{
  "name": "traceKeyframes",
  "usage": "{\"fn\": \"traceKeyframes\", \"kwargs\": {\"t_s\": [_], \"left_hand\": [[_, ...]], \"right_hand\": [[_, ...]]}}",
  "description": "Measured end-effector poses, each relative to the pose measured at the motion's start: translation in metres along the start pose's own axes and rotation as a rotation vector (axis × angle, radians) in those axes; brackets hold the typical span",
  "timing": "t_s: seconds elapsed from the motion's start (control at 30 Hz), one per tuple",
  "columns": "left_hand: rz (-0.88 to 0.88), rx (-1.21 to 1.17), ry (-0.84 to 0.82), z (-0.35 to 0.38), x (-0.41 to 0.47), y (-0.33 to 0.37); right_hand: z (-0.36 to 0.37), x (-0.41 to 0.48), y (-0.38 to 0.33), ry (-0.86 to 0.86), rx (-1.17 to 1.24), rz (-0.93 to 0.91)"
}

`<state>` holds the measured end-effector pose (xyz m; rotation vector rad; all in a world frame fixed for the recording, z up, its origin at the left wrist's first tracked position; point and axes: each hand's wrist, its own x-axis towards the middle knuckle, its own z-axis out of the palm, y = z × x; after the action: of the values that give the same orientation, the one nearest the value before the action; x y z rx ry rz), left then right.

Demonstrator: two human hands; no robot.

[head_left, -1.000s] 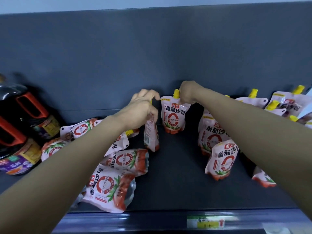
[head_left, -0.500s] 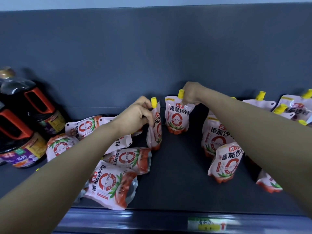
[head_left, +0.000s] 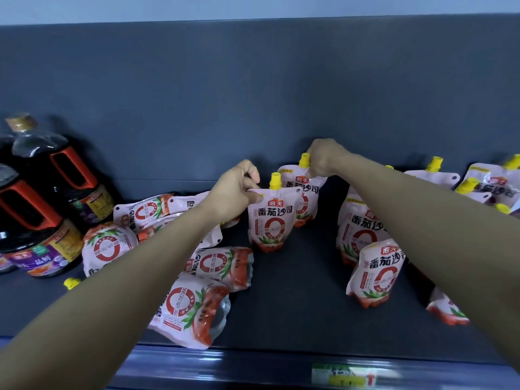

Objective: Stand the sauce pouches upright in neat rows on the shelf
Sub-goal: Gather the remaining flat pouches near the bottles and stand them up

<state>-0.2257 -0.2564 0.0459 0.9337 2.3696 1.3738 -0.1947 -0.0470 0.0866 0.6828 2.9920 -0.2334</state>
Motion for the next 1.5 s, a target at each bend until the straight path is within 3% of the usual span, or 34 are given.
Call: {"fn": "traceKeyframes", "kwargs": {"t_s": [0.27, 0.6, 0.8, 1.0, 1.3, 1.5], "left_hand": [[0.075, -0.017, -0.011, 0.033, 0.010, 0.008], [0.201, 0.258, -0.078, 0.027, 0.000, 0.018], [0.417, 0.698, 0.093, -0.012, -0.013, 0.047], [0.561, 0.913, 0.341, -0.055, -0.032, 0.069], [0.627, 0.892, 0.544, -0.107, -0.083, 0.076], [0.581, 0.870, 0.502, -0.123, -0.116, 0.034]], "right_hand": [[-0.008, -0.010, 0.003, 0.036, 0.099, 0.033], [-0.021, -0.046, -0.006, 0.256, -0.060, -0.080], [-0.039, -0.076, -0.030, 0.394, -0.216, -0.194], [-0.056, -0.108, -0.068, 0.587, -0.218, -0.246], [-0.058, -0.147, -0.129, 0.752, -0.156, -0.340], [-0.019, -0.154, -0.162, 0.627, -0.069, -0.424]]}}
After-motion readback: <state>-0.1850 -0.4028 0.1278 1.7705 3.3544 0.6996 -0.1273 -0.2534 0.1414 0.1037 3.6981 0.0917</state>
